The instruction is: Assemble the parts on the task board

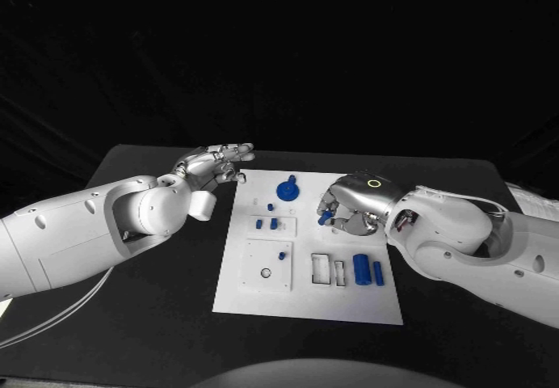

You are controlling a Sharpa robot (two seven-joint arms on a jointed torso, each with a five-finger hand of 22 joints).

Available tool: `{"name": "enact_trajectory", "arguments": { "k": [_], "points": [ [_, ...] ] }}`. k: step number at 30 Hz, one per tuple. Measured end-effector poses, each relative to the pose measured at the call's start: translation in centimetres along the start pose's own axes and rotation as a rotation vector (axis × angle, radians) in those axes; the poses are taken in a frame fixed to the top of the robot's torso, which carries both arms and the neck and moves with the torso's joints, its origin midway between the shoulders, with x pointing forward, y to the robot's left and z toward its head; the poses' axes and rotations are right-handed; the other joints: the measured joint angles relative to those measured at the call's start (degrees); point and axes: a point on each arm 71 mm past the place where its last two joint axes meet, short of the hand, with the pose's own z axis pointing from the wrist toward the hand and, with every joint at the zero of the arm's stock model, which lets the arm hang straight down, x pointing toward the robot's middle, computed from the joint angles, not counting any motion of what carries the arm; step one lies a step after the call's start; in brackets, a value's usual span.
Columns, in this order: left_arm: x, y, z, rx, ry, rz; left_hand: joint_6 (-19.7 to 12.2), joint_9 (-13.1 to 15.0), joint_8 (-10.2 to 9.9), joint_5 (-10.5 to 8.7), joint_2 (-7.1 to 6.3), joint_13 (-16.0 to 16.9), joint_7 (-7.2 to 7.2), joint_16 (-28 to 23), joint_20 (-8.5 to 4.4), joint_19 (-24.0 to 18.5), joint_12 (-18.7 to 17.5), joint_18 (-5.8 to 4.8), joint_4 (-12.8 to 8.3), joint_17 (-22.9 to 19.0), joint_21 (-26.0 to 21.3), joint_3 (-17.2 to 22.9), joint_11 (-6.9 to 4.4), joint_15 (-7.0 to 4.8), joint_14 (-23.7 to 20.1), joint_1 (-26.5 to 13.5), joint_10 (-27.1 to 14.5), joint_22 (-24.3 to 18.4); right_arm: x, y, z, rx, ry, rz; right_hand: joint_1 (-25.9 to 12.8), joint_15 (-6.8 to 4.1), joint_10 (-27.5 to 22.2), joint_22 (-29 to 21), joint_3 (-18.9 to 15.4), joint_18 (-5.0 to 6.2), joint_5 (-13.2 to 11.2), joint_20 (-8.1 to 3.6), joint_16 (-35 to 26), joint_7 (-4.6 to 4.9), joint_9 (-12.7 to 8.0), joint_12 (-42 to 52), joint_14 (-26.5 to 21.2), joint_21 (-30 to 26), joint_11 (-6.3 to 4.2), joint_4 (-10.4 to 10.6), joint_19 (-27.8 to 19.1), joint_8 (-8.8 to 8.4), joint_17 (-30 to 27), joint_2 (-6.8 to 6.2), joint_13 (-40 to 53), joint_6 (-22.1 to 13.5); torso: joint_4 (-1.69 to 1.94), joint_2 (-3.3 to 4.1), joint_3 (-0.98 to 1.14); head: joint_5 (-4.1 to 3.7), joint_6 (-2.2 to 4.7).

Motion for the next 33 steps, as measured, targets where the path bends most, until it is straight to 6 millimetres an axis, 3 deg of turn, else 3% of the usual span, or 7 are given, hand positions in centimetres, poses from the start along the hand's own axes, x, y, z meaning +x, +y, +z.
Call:
{"name": "enact_trajectory", "arguments": {
  "k": [8,15,20,33],
  "points": [
    [0.2,0.1,0.1,-0.002,0.005,-0.001,0.0,0.0,0.0,0.0,0.0,0.0,0.0,0.0,0.0,0.0,0.0,0.0,0.0,0.0,0.0,0.0,0.08,0.0,0.0,0.0,-0.1,0.0,1.3,5.0,2.0,-0.124,0.007,0.08,0.0,0.0,0.0,-0.2,0.6,0.0,-0.1,0.0,0.0,-0.11,0.0,-0.6,0.0,0.0,0.0,-0.4,0.0,-0.31,0.0,-0.01,-0.1,0.1,-0.07,0.01,0.0,0.47,0.08],
    [0.4,0.1,0.2,-0.003,0.012,-0.003,0.0,0.0,0.0,0.0,0.0,0.0,0.0,0.0,0.0,0.0,0.0,0.0,0.0,0.0,0.0,0.0,0.2,0.0,0.0,0.0,-0.2,0.0,3.0,7.9,3.2,-0.196,0.029,0.133,0.0,0.0,0.0,-0.3,0.9,0.0,-0.1,0.0,0.0,-0.13,0.0,-0.9,0.0,0.0,0.02,-0.6,0.0,-0.37,-0.1,-0.01,-0.1,0.1,0.19,0.04,0.0,1.03,-0.15],
    [0.5,0.2,0.2,-0.003,0.015,-0.003,0.0,0.0,0.0,0.0,0.0,0.0,0.0,0.0,0.0,0.0,0.0,0.0,0.0,0.0,0.0,0.0,0.2,0.0,0.0,0.0,-0.2,0.0,4.2,8.8,3.7,-0.219,0.05,0.156,0.0,0.0,0.0,-0.4,1.0,0.0,0.0,0.01,0.0,-0.13,0.0,-1.0,0.0,0.0,0.04,-0.6,0.0,-0.3,-0.1,-0.02,-0.1,0.1,0.24,0.04,-0.03,1.66,-0.44],
    [0.5,0.2,0.2,-0.005,0.016,-0.003,0.0,0.0,0.0,0.0,0.0,0.0,0.0,0.0,0.0,0.0,0.0,0.0,0.0,0.0,0.0,0.0,0.2,0.0,0.0,0.0,-0.2,0.0,6.6,8.8,3.9,-0.222,0.109,0.181,0.1,0.0,0.1,-0.3,1.2,0.0,0.1,0.01,0.0,-0.09,0.1,-1.3,0.0,0.0,0.13,-0.9,0.0,-0.31,-0.1,-0.09,-0.2,0.1,0.26,0.05,0.01,2.63,-1.07]
  ]
}}
